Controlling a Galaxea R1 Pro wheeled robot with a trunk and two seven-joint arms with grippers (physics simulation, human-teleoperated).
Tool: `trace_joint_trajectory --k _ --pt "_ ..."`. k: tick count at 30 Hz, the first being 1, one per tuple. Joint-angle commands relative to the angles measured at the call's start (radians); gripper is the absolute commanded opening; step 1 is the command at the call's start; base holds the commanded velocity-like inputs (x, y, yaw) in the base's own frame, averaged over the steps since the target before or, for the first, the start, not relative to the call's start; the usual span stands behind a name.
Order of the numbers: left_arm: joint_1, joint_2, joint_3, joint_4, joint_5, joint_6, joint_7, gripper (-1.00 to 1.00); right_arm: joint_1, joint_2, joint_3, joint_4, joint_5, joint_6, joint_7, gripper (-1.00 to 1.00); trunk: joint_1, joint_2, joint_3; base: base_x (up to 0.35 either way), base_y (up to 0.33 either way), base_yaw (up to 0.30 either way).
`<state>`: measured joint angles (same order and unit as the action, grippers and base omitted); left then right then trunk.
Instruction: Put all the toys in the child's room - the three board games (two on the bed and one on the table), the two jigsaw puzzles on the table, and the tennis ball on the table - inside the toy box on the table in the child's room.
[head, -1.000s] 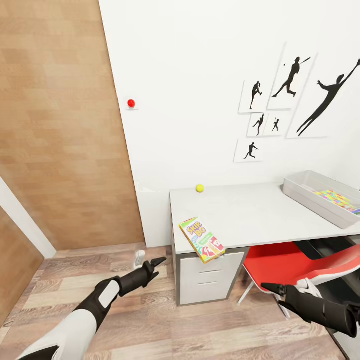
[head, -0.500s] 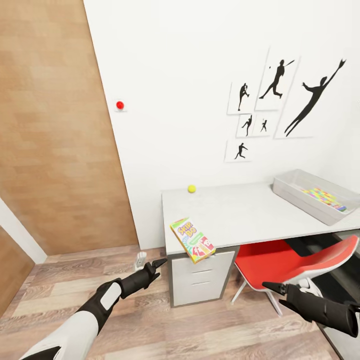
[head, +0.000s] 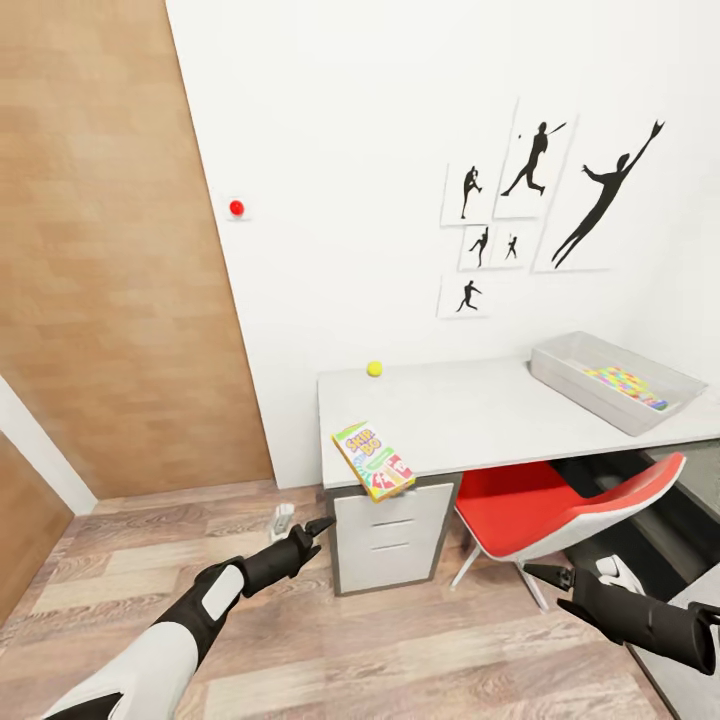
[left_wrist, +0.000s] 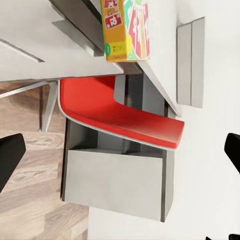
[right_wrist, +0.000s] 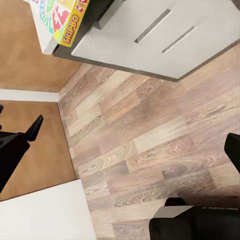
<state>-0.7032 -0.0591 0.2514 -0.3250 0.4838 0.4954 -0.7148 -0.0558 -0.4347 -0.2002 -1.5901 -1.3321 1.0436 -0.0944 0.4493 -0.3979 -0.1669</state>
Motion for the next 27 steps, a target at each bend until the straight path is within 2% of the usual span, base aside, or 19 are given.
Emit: trace_joint_trajectory --k 1,7,16,27 --pt "-0.001 -0.001 0.003 0.0 0.004 0.008 0.0 1.0 -0.001 0.0 0.0 -0.001 -0.01 0.004 -0.01 1.0 0.001 -0.002 -0.002 0.115 -0.073 0.0" --pt "-0.001 -0.001 0.004 0.0 0.004 0.007 0.0 1.0 -0.001 0.001 0.0 0.0 -0.01 0.004 -0.01 1.0 0.001 -0.002 -0.002 0.208 -0.138 0.0" --pt "-0.001 -0.001 0.005 0.0 0.004 0.007 -0.001 1.0 -0.001 -0.001 -0.001 0.0 -0.01 0.004 -0.01 1.0 0.001 -0.002 -0.002 0.204 -0.015 0.0" --pt "-0.001 0.0 0.005 0.0 0.004 0.009 -0.003 1.0 -0.001 -0.001 -0.001 0.0 -0.01 0.004 -0.01 1.0 0.001 -0.002 -0.002 0.033 0.0 0.0"
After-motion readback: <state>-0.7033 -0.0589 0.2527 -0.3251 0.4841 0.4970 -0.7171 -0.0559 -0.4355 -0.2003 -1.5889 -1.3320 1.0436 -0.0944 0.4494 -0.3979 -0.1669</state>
